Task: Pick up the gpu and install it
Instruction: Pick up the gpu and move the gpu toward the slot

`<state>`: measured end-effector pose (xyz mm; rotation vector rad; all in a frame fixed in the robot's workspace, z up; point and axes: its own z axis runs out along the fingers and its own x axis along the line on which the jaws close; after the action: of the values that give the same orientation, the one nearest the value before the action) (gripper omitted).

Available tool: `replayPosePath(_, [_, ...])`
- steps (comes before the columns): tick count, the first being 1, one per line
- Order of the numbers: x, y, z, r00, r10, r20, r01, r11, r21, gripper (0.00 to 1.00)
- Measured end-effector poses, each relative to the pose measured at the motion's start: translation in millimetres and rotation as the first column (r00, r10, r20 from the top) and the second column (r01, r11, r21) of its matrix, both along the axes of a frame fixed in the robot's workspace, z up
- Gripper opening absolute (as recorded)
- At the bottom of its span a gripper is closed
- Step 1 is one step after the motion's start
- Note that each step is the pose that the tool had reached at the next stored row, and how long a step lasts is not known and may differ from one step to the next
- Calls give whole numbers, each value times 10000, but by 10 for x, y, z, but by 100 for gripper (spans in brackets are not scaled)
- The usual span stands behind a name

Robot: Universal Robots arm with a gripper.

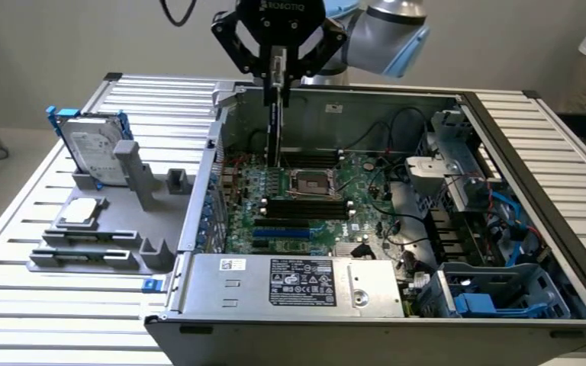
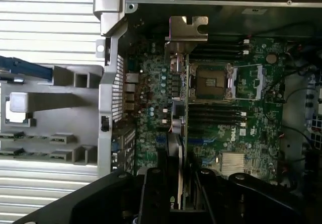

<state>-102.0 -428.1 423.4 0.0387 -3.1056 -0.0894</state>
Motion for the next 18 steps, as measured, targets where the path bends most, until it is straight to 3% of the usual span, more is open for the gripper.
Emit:
replayPosePath(15, [681, 22, -268, 10000, 0, 1, 0, 9999, -103, 26])
replayPosePath(18, [699, 22, -274, 10000, 0, -4, 0, 9999, -104, 26])
